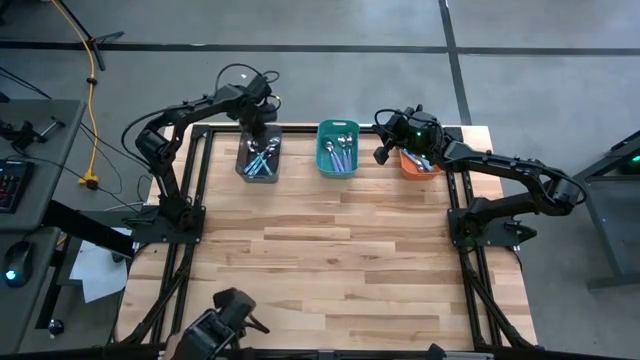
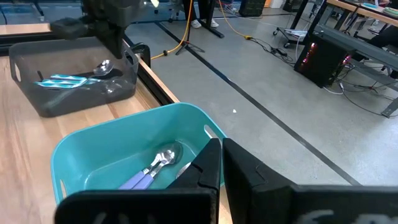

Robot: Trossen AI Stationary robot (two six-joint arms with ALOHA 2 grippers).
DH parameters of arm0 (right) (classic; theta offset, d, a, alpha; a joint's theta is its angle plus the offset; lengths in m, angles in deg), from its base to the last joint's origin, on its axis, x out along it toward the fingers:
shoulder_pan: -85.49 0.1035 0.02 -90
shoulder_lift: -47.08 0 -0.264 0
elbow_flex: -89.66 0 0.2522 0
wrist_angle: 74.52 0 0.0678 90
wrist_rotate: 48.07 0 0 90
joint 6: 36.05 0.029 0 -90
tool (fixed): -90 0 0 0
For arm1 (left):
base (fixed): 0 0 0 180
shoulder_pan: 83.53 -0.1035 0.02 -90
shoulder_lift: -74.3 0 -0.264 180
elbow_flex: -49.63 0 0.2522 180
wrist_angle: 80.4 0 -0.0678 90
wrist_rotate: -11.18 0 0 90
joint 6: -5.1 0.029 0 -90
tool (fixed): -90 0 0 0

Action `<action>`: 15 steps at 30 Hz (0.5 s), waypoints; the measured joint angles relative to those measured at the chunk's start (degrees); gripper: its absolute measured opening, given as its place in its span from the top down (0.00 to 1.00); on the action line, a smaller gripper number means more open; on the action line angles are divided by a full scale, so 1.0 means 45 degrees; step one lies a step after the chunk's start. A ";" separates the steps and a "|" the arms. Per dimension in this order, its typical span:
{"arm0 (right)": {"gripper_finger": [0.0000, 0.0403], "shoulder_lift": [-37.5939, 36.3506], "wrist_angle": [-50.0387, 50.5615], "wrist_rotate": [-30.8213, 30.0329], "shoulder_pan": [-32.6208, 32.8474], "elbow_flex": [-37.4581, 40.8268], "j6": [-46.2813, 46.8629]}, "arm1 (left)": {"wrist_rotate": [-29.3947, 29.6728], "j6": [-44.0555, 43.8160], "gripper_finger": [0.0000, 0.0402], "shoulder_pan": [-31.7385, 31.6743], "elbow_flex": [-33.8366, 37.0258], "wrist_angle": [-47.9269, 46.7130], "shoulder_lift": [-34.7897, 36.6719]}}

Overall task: Sort silverware by color (type)
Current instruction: Return to Home Position

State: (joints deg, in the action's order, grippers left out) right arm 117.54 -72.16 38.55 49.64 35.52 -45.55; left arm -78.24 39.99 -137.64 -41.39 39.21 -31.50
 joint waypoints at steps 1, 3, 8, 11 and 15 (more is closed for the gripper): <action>1.00 0.0000 0.0000 0.0002 0.0003 0.0000 0.0000 | 0.0172 0.0056 1.00 -0.0009 0.0079 0.0368 0.0000; 1.00 0.0000 0.0000 0.0002 -0.0001 0.0000 0.0000 | 0.0319 0.0159 1.00 0.0006 0.0148 0.0821 0.0000; 1.00 0.0000 0.0000 0.0002 -0.0001 0.0000 0.0000 | 0.0328 0.0288 1.00 0.0011 0.0152 0.1784 0.0000; 1.00 0.0000 0.0000 0.0002 -0.0002 0.0000 0.0000 | 0.0348 0.0298 1.00 -0.0100 0.0148 0.2079 0.0000; 1.00 0.0000 -0.0001 0.0002 0.0001 0.0000 0.0000 | 0.0625 0.0317 1.00 -0.0169 0.0148 0.2185 0.0002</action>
State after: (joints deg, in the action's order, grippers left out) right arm 117.54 -72.16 38.56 49.64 35.52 -45.55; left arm -75.43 41.42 -138.41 -40.73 49.05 -31.49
